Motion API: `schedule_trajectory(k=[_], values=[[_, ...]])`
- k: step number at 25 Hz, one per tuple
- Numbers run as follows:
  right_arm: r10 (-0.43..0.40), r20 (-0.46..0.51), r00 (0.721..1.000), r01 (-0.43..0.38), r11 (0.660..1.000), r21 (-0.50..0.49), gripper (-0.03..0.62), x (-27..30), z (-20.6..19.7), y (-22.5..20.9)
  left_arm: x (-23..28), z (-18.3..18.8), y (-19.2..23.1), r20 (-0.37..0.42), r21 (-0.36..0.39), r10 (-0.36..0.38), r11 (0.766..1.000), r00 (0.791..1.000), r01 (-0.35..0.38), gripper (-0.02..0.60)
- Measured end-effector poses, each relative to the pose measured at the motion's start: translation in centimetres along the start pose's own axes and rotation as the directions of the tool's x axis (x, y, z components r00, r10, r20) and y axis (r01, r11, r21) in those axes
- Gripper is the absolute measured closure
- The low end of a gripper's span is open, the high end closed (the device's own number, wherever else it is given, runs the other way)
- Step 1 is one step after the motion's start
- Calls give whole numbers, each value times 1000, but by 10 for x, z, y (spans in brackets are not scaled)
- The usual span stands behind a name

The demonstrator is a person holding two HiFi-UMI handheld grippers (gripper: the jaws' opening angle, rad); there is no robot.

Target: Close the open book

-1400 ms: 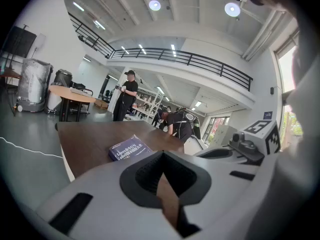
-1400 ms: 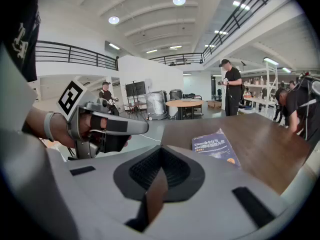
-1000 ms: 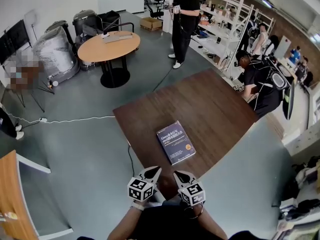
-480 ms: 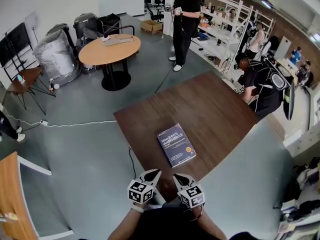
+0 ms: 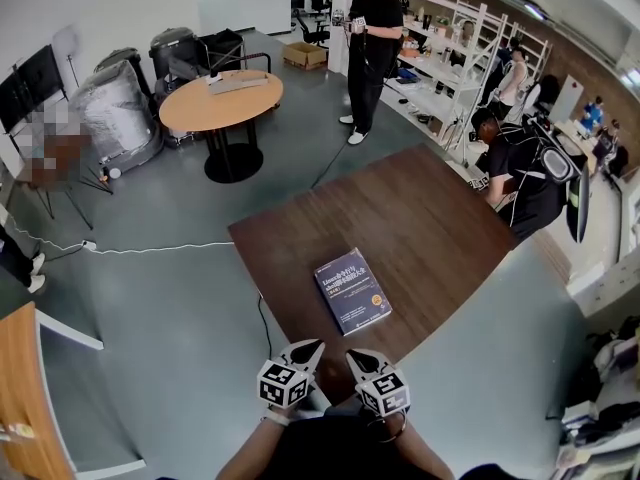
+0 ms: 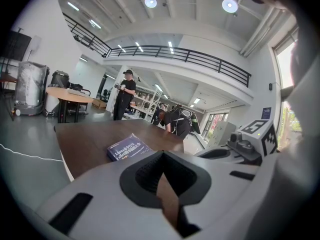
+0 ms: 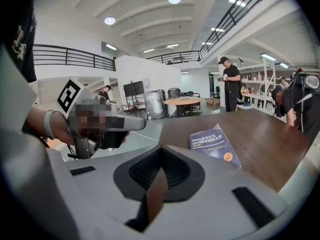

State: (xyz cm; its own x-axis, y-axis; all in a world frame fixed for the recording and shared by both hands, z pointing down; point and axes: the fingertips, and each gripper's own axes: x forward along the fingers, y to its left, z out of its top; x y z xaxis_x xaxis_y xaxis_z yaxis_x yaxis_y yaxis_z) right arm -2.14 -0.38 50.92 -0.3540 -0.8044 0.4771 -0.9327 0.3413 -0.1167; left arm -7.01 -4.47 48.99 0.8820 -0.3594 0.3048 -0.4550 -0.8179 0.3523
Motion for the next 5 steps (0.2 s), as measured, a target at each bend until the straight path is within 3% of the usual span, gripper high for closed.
schedule_trajectory(k=[5], values=[[-18, 3, 1000, 18, 1000, 0, 606, -8, 4, -5, 4, 0, -6, 0, -2, -6, 1000, 1000, 6, 577]])
